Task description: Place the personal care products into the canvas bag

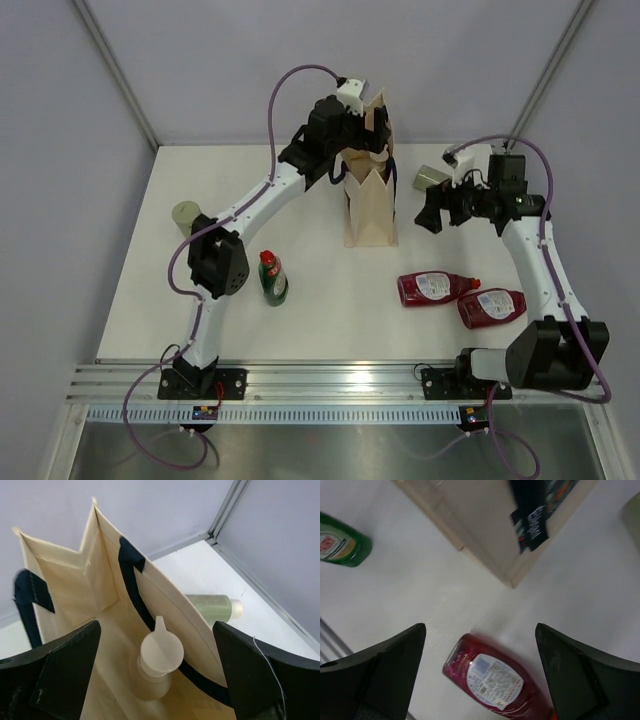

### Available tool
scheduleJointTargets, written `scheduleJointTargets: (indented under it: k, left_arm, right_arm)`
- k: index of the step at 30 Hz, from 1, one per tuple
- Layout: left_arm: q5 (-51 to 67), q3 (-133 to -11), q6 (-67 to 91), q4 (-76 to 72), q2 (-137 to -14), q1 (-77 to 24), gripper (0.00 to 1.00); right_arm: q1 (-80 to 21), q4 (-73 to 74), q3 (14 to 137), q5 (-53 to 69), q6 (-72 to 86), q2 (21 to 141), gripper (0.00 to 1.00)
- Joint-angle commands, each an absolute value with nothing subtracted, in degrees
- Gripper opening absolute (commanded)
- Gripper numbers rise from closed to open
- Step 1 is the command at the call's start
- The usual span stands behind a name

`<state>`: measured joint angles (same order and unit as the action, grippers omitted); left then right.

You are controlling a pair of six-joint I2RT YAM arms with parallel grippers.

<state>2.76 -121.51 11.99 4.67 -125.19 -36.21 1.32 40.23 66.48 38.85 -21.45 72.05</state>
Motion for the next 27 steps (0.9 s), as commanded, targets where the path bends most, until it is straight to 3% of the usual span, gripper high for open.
scheduleJointTargets:
  k: [1,10,20,27]
  left_arm:
    - [3.16,-125.25,11.78,4.48,-116.13,-34.37,0.99]
    - [8.00,-105.67,13.01,6.68,-93.82,-31.38,0.99]
    - [4.31,-75.61,12.12,15.02,-71.73,-29.71,0.99]
    - [-2.28,-59.87,20.11,12.13,-59.60,-29.62,0.99]
  right_arm:
    - [4.12,36.38,75.83,27.78,-24.86,80.22,0.99]
    - [5.19,58.62,109.48,23.03,-53.42,114.24,1.00]
    - [5.19,57.74,132.35,17.68,-53.00,133.40,1.00]
    - [5.01,58.53,136.58,16.96,-54.67,140.44,1.00]
